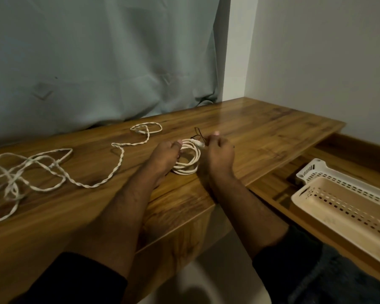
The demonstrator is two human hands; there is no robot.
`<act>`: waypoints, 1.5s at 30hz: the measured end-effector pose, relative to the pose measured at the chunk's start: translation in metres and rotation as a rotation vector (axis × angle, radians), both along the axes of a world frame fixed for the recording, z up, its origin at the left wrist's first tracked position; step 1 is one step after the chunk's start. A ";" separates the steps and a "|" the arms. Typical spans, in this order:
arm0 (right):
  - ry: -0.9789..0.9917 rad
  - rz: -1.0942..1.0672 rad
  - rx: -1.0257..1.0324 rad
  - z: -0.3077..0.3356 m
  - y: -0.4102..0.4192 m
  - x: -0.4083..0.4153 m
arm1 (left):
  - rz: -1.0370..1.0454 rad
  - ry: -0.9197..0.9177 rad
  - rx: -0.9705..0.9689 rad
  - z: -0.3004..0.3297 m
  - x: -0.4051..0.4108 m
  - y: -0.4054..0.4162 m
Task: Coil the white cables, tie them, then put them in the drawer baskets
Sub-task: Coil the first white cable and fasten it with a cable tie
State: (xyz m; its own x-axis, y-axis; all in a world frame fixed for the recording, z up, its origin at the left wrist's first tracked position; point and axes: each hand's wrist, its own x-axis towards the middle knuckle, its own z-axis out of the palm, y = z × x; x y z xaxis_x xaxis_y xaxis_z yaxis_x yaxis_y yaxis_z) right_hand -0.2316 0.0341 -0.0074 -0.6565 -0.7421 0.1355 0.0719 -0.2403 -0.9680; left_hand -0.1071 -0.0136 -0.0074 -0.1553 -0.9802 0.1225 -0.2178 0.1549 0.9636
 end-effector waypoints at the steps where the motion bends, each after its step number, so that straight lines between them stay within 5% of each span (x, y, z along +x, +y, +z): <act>1: 0.015 -0.156 0.008 0.000 -0.002 -0.012 | -0.003 0.011 -0.008 0.000 -0.001 0.001; 3: 0.092 -0.342 0.026 -0.001 -0.007 -0.035 | -0.012 0.027 -0.025 0.001 -0.002 0.004; 15: 0.653 -0.003 0.371 -0.006 -0.020 -0.065 | 0.061 0.026 -0.149 -0.004 -0.030 0.010; 21: 0.941 -0.077 0.536 0.001 -0.032 -0.067 | 0.077 0.019 -0.117 -0.005 -0.030 0.006; 36: 1.088 -0.155 0.539 0.005 -0.036 -0.063 | 0.104 0.058 -0.080 -0.005 -0.027 0.006; 45: 0.919 -0.185 0.379 0.005 -0.033 -0.063 | 0.084 0.078 -0.079 -0.005 -0.025 0.007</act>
State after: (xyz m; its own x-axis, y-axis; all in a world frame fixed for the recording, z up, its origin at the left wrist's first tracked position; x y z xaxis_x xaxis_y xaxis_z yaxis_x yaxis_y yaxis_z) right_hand -0.2945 0.0013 -0.0027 -0.5255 -0.7384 0.4227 -0.7473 0.1630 -0.6442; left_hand -0.1325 -0.0063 -0.0124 -0.0602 -0.9761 0.2087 -0.1583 0.2158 0.9635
